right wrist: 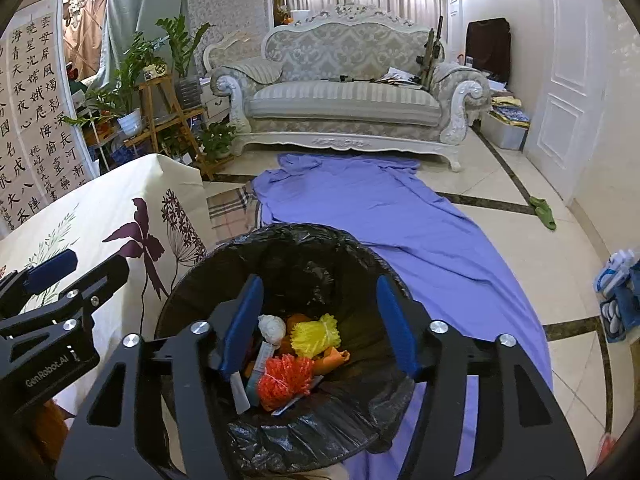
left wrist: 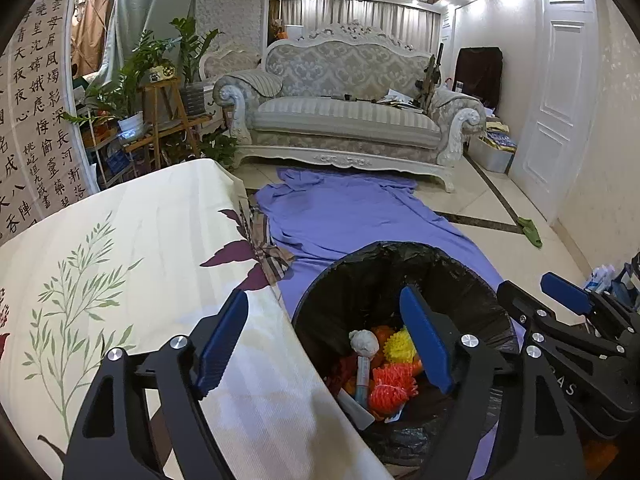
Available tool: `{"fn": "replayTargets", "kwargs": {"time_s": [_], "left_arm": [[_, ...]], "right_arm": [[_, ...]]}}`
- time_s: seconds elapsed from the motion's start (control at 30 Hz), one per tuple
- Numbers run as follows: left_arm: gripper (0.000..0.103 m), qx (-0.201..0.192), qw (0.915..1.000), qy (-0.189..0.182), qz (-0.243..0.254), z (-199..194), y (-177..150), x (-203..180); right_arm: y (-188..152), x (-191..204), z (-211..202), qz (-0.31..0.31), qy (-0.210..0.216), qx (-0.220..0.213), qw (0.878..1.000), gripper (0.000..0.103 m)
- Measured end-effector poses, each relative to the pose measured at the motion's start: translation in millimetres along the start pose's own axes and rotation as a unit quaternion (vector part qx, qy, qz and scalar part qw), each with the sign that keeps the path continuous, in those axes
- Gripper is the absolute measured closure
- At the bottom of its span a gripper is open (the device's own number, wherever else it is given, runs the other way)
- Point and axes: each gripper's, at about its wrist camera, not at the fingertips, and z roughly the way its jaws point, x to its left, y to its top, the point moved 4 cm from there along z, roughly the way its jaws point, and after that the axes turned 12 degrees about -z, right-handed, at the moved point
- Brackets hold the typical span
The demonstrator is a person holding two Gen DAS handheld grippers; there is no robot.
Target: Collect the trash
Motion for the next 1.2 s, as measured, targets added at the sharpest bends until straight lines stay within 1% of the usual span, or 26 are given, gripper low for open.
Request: {"fn": "replayTargets", "kwargs": {"time_s": [0.3, 0.53, 0.7, 0.77, 0.8, 0.83, 1.2], "left_arm": [[0.022, -0.007, 0.9999, 0.004, -0.011, -28, -6, 7], [0.02, -0.028, 0.9995, 0.015, -0.007, -53, -12, 12], [0.019, -0.038, 0.9992, 0.014, -0.009, -67, -14, 18], [0.019, -0.041, 0.999, 0.013, -0.011, -73, -15, 22], [0.019, -0.042, 0.999, 0.013, -0.011, -75, -16, 23], [0.019, -0.043, 0.9989, 0.012, -0.012, -75, -15, 24], [0.019, -0.05, 0.9986, 0.01, -0.015, -82, -16, 31]], "right_arm": [[-5, 9, -30, -0.006, -0.009, -0.014, 1.0, 0.035], [-8, 19, -56, -0.016, -0.015, -0.031, 0.999, 0.033], [-10, 26, -71, -0.021, -0.014, -0.041, 0.999, 0.033], [-10, 28, -77, -0.022, -0.013, -0.046, 0.999, 0.03], [-10, 29, -79, -0.023, -0.013, -0.048, 0.998, 0.027], [-10, 30, -81, -0.025, -0.015, -0.052, 0.998, 0.026], [-10, 34, -90, -0.03, -0.021, -0.059, 0.998, 0.026]]}}
